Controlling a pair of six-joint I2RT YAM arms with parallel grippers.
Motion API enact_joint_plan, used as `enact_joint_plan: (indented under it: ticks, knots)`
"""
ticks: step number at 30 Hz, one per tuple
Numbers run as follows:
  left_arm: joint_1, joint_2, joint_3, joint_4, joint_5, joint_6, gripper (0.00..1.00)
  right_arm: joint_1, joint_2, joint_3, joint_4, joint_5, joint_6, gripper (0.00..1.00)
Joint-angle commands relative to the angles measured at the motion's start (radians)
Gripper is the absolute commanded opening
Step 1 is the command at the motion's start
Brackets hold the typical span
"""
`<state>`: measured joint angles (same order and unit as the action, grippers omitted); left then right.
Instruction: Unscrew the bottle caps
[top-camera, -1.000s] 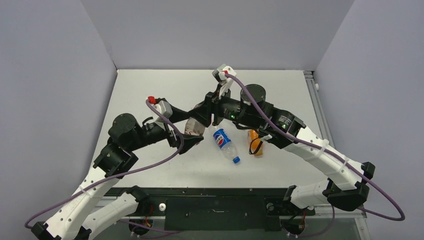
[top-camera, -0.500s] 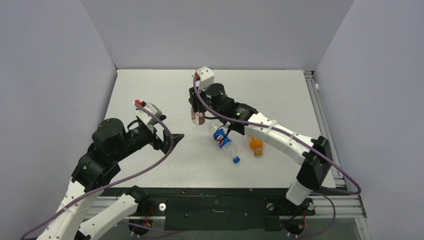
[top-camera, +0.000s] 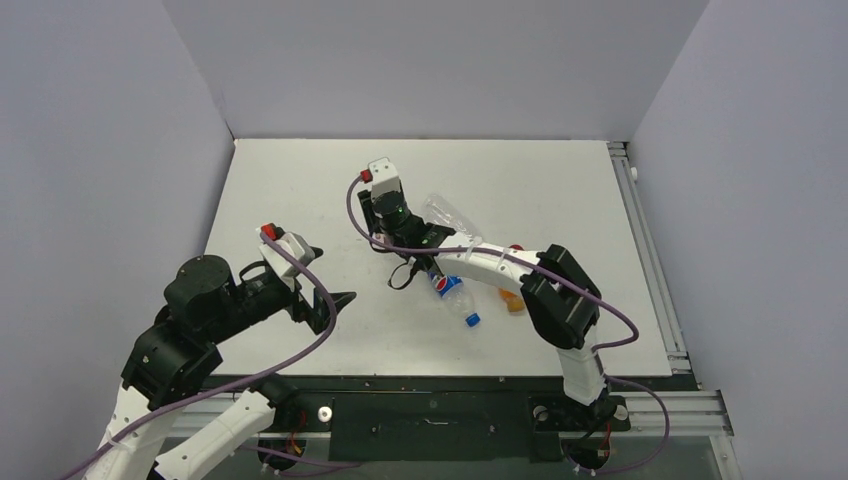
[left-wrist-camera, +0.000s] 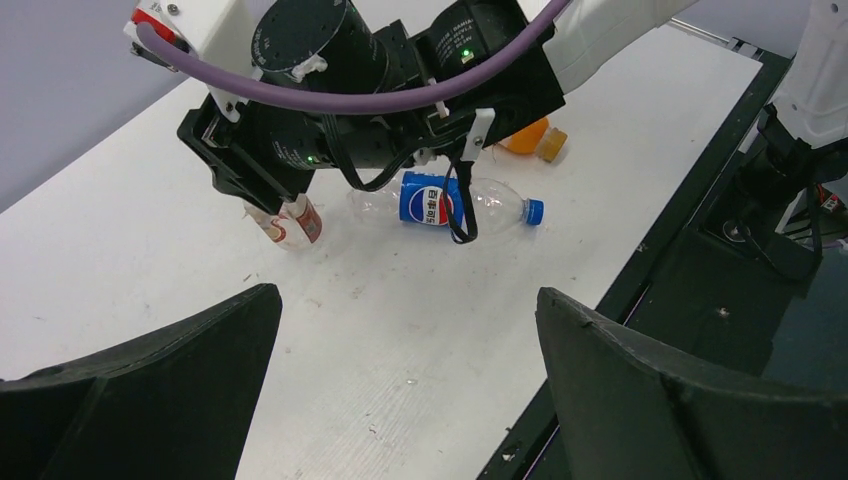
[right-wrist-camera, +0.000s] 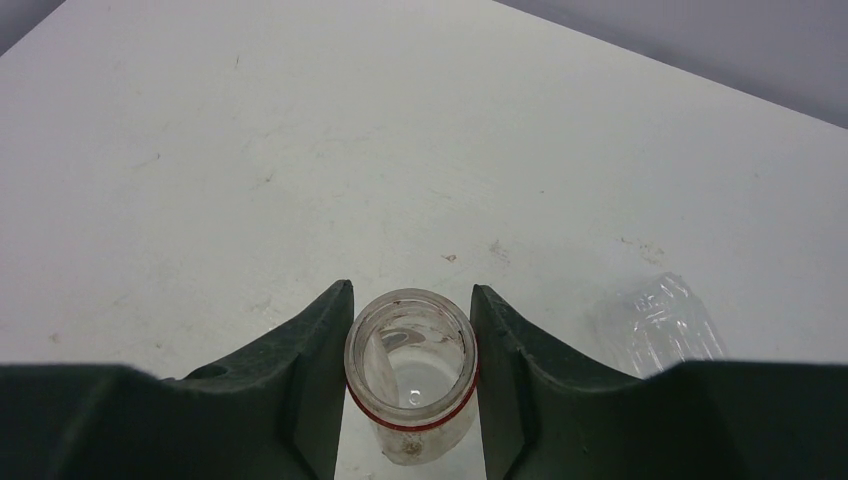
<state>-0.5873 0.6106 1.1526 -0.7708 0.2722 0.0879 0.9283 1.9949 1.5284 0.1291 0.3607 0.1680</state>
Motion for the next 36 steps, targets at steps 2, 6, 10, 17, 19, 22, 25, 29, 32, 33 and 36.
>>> enact_joint_plan:
  ticks: [2, 6, 10, 17, 19, 22, 25, 29, 32, 33, 36]
  knots:
    - [0.003, -0.005, 0.044, 0.001, 0.022, 0.026, 0.97, 0.028, 0.012, -0.056, 0.201, 0.109, 0.001, 0.0]
    - [0.003, -0.004, 0.043, 0.006, 0.026, 0.029, 0.97, 0.04, 0.026, -0.101, 0.239, 0.138, 0.012, 0.0]
    - [0.003, -0.002, 0.049, 0.015, 0.028, 0.025, 0.97, 0.05, 0.041, -0.126, 0.247, 0.153, 0.016, 0.0]
    - [0.004, 0.001, 0.058, 0.017, 0.03, 0.024, 0.97, 0.059, 0.041, -0.153, 0.246, 0.154, 0.029, 0.06]
    - [0.005, 0.001, 0.06, 0.019, 0.032, 0.024, 0.97, 0.059, 0.034, -0.159, 0.246, 0.152, 0.036, 0.19]
    - [0.003, 0.003, 0.061, 0.024, 0.036, 0.023, 0.97, 0.058, 0.017, -0.166, 0.245, 0.149, 0.037, 0.39]
    - [0.004, 0.004, 0.059, 0.032, 0.041, 0.02, 0.97, 0.059, 0.0, -0.178, 0.247, 0.143, 0.037, 0.57]
    - [0.004, 0.005, 0.058, 0.042, 0.051, 0.014, 0.97, 0.059, -0.027, -0.182, 0.245, 0.136, 0.033, 0.69]
    - [0.003, 0.007, 0.058, 0.047, 0.058, 0.01, 0.97, 0.059, -0.058, -0.185, 0.238, 0.129, 0.023, 0.77]
    - [0.004, 0.009, 0.058, 0.048, 0.058, 0.009, 0.97, 0.06, -0.067, -0.187, 0.237, 0.13, 0.021, 0.78]
    - [0.003, 0.018, 0.063, 0.053, 0.064, 0.009, 0.97, 0.058, -0.125, -0.202, 0.219, 0.123, 0.017, 0.8]
